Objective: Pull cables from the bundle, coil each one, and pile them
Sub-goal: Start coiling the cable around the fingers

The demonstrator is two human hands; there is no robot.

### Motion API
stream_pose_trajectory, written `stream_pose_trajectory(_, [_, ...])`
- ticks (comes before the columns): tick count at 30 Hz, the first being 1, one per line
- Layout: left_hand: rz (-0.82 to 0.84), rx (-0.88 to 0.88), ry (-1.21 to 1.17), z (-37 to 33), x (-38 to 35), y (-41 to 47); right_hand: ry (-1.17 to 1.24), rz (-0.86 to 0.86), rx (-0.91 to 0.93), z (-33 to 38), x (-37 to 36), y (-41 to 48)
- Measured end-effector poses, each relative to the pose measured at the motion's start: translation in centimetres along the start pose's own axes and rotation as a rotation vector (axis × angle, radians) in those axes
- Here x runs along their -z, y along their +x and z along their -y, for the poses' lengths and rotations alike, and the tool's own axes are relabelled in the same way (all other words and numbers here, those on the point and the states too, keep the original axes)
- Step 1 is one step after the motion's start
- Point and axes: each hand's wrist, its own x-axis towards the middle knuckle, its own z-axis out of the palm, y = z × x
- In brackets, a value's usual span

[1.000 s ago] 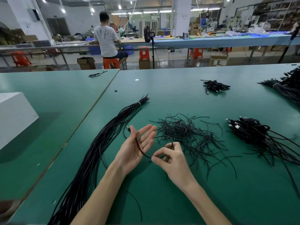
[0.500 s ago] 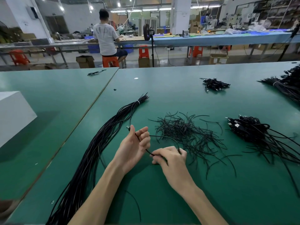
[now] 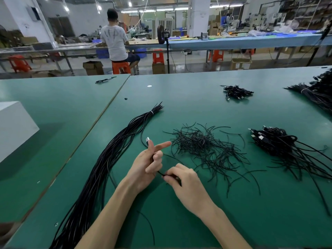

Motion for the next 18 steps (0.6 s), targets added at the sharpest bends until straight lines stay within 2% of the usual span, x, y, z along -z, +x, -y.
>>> stream_pose_trajectory(3, [-0.032,0.027,-0.124,0.0,-0.2,0.1,0.058,0.014,-0.009,0.1,0.1,0.0])
stream_pose_trajectory(8, [0.019,0.005,-0.344,-0.5,-0.5,-0.3,0.088,0.028,-0.007,0.2,0.3,0.0])
stream_pose_trajectory(12, [0.012,-0.033,-0.338,-0.5,-0.8,-0.4,-0.016,0.015,0.043,0.0,0.2,0.0])
stream_pose_trajectory(16, [0.043,-0.027,-0.330,-0.7,-0.4,-0.6,-0.091,-0.017,-0.035,-0.3,0.1,0.0])
stream_pose_trajectory(18, [0.131,0.012,-0.321,-1.0,-0.1,-0.9,-0.114,-0.040,-0.076,-0.4,0.2,0.1])
